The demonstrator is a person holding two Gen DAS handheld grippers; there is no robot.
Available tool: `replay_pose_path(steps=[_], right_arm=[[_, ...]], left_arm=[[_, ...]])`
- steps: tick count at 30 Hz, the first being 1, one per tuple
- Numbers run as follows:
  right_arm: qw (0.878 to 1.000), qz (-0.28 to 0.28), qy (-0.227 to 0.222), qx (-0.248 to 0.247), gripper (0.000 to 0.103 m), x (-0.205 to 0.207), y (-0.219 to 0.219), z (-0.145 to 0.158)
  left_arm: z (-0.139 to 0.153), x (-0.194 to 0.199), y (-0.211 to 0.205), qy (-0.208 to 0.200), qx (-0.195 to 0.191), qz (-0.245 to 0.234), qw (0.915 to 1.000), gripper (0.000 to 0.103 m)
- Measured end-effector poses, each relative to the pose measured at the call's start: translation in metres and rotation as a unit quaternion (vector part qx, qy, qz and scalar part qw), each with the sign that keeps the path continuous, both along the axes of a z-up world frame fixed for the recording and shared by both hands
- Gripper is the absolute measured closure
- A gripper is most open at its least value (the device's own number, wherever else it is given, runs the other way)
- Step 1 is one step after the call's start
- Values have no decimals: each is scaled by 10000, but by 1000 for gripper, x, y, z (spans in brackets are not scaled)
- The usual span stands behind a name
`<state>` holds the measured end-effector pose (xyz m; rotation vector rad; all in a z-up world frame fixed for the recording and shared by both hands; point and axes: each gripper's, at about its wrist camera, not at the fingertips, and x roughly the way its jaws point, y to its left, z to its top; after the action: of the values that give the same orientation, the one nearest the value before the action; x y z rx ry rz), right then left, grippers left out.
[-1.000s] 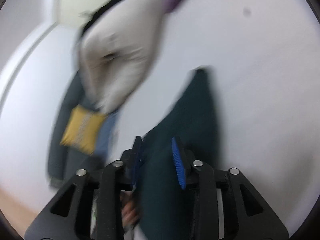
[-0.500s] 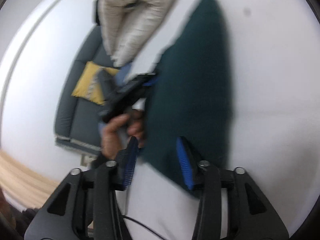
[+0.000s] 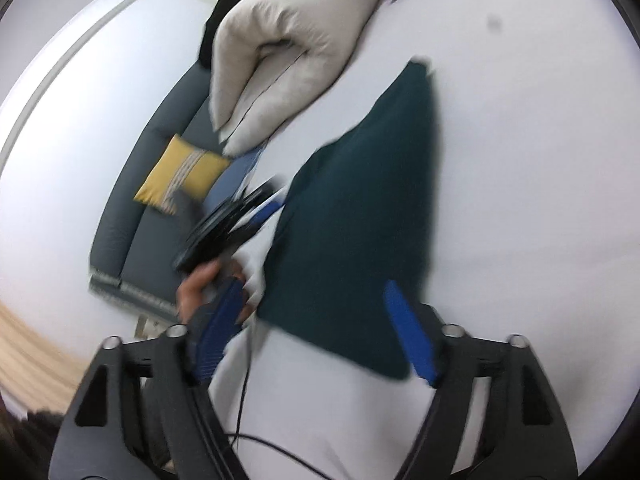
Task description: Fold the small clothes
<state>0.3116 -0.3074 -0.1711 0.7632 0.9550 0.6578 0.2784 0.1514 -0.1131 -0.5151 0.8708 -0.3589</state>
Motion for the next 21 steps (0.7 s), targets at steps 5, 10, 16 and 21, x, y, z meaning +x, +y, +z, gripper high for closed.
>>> replay_pose_path(steps=[5,10,16,21], right_arm=[[9987,-263,434,87,26,32,-19,-19],[9954,-155,939,141,28,60,4,-58],[9940,-18,971,502,27,78,19,-63],[9932,8,1055,495,27,88,32,-65]], left_arm=[[-25,-11,5,654,-427,-338,9964,31],[-45,-4,1,1094,-700,-516,9902,31],[-51,13,-17,1454,-929,-789,9818,31],[-67,30,-19,1845,-1819,-866,9620,53]])
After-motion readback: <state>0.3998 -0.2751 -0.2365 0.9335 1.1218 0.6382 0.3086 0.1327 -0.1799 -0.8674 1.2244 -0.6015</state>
